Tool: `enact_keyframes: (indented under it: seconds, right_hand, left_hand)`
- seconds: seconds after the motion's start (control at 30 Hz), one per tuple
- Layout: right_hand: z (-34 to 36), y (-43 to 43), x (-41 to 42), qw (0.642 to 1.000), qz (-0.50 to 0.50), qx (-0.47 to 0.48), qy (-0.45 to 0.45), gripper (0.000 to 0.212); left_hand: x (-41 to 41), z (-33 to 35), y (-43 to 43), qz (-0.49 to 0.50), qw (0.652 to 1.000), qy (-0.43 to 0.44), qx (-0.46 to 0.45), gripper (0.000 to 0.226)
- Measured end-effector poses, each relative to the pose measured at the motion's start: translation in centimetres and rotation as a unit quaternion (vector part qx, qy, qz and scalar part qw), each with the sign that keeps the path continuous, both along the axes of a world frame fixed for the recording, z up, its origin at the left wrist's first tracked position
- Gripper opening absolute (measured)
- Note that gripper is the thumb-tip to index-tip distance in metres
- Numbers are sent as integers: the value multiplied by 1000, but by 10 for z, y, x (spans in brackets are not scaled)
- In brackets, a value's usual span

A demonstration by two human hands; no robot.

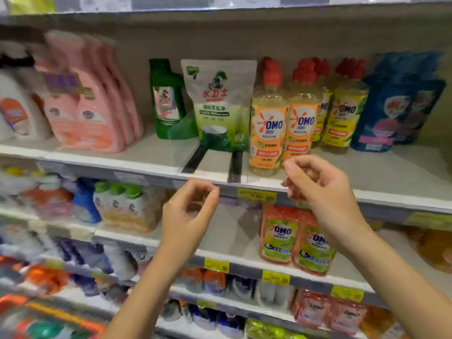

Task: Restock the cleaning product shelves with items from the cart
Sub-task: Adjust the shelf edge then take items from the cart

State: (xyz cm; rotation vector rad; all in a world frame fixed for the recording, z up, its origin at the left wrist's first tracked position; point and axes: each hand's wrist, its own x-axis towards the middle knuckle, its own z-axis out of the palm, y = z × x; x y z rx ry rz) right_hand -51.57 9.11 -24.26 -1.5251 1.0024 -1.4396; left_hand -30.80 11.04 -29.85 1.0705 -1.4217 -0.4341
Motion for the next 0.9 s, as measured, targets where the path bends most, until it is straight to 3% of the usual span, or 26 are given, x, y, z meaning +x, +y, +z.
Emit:
enact_keyframes:
  seconds: [0.17, 0.3, 0.43, 0.6, 0.8, 0.9]
  right_hand:
    - [-35, 24, 78, 991, 125, 37, 39, 9]
    - [-63, 43, 158, 964, 245, 69, 74, 11]
    - [-99, 74, 253, 913, 377, 117, 106, 9]
    - [-156, 128, 371, 820, 516, 159, 191, 11]
    - [-227, 168, 488, 757, 550, 196, 294, 17]
    - [-247, 174, 537, 730, 508, 377, 260, 37]
  left_hand:
    - [62, -42, 64, 74, 992, -2, 100, 14]
    - [123, -79, 121, 183, 967, 15, 176, 13]
    - [189, -112, 194, 296, 923, 27, 246, 16]
    - [257, -152, 291, 405, 849, 64, 335, 18]
    - [320, -192, 366, 466, 785, 119, 390, 11]
    - [343, -205, 378, 481, 768, 117, 406, 10]
